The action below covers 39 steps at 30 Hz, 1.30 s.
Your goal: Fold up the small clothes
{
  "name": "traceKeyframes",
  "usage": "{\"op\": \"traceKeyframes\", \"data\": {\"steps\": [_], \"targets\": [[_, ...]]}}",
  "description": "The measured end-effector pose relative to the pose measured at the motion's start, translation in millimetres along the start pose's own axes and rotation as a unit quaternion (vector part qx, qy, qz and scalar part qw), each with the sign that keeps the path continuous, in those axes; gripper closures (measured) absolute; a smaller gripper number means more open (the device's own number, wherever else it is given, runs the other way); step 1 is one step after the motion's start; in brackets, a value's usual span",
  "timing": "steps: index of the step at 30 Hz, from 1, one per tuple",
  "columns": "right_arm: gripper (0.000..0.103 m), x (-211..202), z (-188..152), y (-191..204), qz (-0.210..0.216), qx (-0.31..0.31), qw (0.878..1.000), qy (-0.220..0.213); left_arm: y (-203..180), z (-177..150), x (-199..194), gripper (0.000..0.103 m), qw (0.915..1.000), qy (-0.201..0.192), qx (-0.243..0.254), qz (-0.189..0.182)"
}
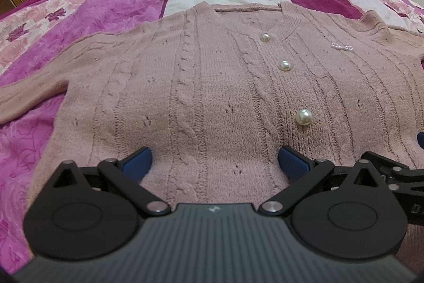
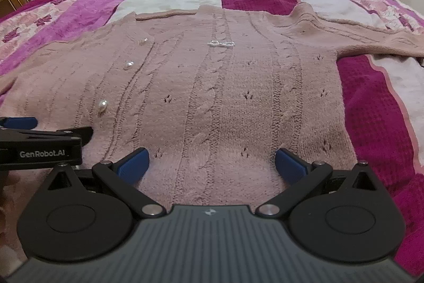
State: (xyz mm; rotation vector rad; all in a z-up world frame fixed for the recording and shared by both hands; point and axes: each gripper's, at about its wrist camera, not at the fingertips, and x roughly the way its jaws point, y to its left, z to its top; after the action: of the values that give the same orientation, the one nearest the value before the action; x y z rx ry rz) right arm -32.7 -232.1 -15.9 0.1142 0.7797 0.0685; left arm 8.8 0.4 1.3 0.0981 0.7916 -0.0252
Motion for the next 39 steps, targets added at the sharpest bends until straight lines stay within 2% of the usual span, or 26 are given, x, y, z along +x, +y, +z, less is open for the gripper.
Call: {"op": "traceKeyframes", "data": {"steps": [5, 11, 15, 26, 35, 39], "targets": [[0.000, -10, 3, -8, 0.030, 0.009, 0.999, -0.001, 1, 3, -2, 0.000, 1.0000, 0.005, -0.001, -0.003], [0.000, -24, 12, -30, 0.091, 0.062, 0.994, -0.007, 6, 10, -7, 0.000, 0.9997, 0.017, -0.012, -0.010], [0.000, -30, 23, -47, 0.105, 0.085, 0.991, -0.020, 9, 18, -11, 0.000, 0.9994, 0.026, -0.020, -0.015], [0.000, -27, 52, -121, 0.069, 0.133, 0.988, -0.040, 15, 41, -19, 0.000, 0.9987, 0.022, -0.043, -0.017], [0.000, -2, 79, -190, 0.038, 0.190, 0.979, -0.057, 12, 43, -7, 0.000, 0.9968, 0.043, -0.065, -0.018], [0.000, 14, 90, -211, 0.014, 0.189, 0.980, -0.061, 10, 45, -3, 0.000, 0.9969, 0.045, -0.064, -0.010]]}}
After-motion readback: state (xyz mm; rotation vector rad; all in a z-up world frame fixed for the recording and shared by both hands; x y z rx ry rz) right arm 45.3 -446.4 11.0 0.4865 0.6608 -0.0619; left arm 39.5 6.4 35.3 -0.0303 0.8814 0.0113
